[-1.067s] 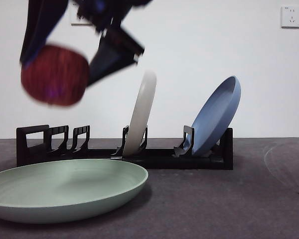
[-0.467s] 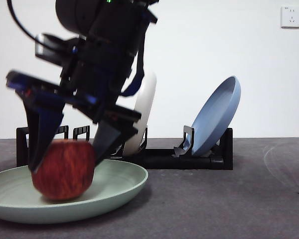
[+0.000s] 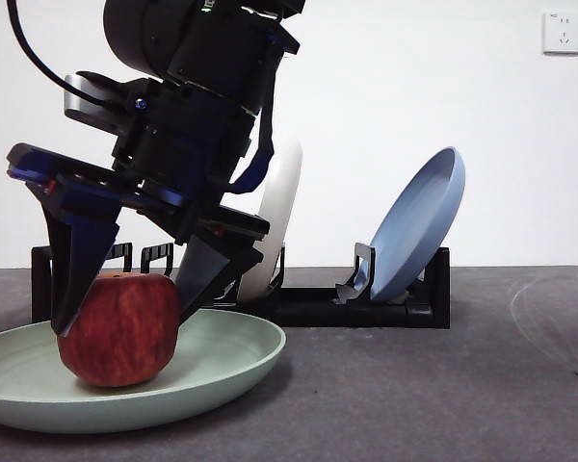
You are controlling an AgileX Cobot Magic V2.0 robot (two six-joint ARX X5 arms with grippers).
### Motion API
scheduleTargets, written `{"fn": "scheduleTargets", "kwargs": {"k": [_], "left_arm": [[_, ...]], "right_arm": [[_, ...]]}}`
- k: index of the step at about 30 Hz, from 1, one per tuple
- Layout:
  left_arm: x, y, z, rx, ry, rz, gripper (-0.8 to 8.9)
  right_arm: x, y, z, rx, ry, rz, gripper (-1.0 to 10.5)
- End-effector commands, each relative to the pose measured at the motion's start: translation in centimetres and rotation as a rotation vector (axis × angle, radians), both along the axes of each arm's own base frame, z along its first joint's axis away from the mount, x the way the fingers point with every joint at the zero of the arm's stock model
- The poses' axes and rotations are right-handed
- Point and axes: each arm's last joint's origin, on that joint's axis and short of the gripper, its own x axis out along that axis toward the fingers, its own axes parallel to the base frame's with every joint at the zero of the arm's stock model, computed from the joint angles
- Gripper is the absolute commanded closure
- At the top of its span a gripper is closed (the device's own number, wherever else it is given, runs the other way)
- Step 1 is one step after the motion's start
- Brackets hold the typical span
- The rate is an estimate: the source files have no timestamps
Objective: Take the green plate from the plate rack,put the plate on the table,take the apple from the table,put the apple in the plate
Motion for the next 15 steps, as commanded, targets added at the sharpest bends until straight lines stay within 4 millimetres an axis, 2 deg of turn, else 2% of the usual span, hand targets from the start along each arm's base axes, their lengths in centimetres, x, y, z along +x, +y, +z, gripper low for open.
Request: {"fn": "scheduleTargets", "kwargs": {"k": [1,6,15], "left_arm": [[-0.11,0.15,0.01,0.001,-0.005,-0.008,5.54],[-0.11,0.15,0.01,0.001,-0.005,-0.008,5.54],[-0.11,0.15,0.01,0.001,-0.005,-0.008,5.54]], "right_arm": [[0.08,0.09,-1.08,-0.034,0.005,-0.003,6.2],[0.07,0.09,-1.08,-0.034,0.006,-0.004,4.7],[0.03,0.03,-0.9,-0.041,0.014,-0.009,4.4]]}}
